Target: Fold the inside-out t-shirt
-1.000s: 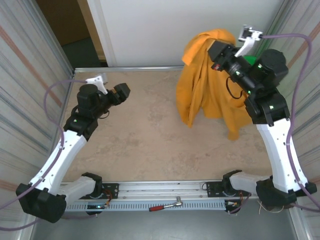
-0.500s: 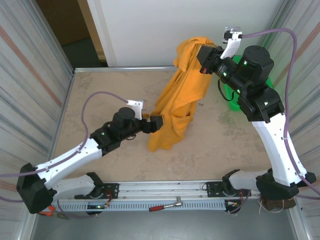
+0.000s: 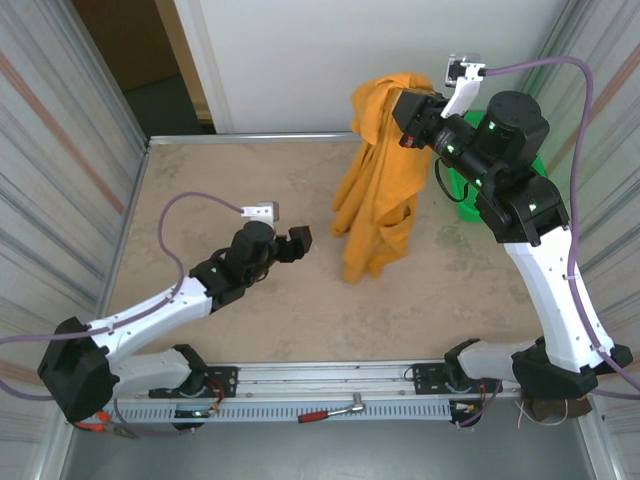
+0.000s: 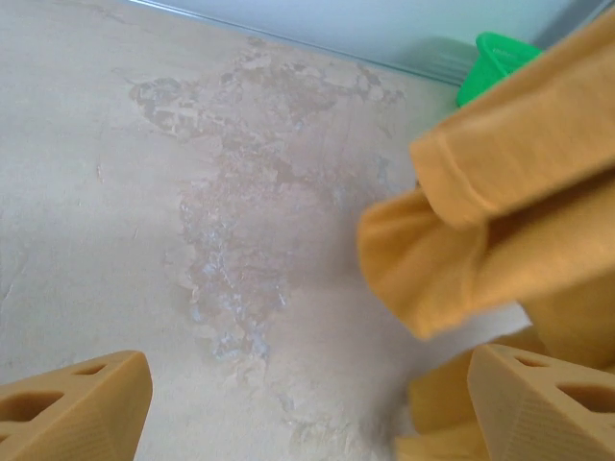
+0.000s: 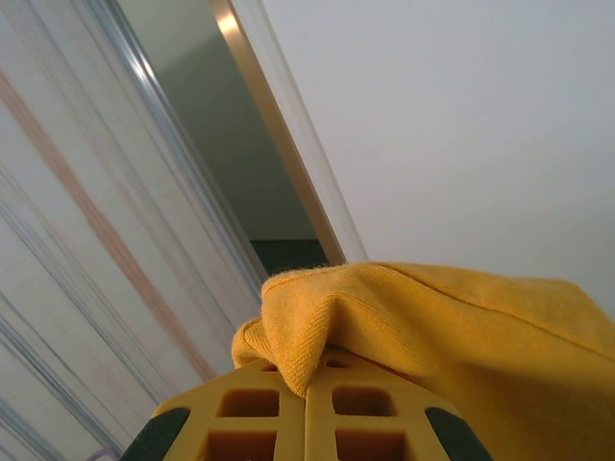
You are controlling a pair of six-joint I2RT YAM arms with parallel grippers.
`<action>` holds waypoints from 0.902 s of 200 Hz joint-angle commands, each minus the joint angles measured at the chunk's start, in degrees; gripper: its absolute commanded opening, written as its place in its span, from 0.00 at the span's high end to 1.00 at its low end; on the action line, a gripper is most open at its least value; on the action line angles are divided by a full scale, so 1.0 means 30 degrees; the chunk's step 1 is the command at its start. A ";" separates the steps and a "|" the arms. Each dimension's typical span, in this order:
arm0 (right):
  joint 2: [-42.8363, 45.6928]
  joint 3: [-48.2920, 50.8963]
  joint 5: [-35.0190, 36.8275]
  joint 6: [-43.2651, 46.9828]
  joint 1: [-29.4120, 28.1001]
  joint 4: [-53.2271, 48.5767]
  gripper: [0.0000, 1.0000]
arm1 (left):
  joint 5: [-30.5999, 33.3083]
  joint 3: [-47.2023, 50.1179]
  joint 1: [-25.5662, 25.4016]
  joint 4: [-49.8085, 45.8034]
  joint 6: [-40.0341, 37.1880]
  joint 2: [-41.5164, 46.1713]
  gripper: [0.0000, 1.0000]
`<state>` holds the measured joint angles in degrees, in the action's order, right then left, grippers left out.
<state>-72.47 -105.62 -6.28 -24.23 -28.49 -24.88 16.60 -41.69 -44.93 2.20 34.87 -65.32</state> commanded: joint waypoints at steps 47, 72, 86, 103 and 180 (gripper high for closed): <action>0.0588 0.0180 -0.0542 -0.0557 -0.0083 0.1625 1.00 | -0.0431 0.0187 -0.1938 0.4608 0.0545 -0.2049 0.14; 0.0659 0.0372 -0.0571 -0.0652 -0.0069 0.1761 1.00 | 0.0296 -0.0062 -0.3477 0.5933 0.0593 -0.3445 0.14; 0.0674 0.0427 -0.0571 -0.0661 -0.0083 0.1783 1.00 | 0.1364 -0.0107 -0.4581 0.6448 0.0577 -0.4023 0.14; 0.0740 0.0504 -0.0600 -0.0694 -0.0083 0.1805 1.00 | 0.2922 0.0004 -0.5642 0.6991 0.0569 -0.4368 0.14; 0.0805 0.0940 -0.0915 -0.1224 -0.0112 0.2409 1.00 | 0.6954 -0.0385 -0.7436 0.6327 0.1634 -0.5030 0.13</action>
<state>-71.85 -102.72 -7.77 -26.55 -28.49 -22.46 30.68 -41.50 -66.06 21.30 38.04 -79.09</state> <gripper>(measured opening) 0.051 0.864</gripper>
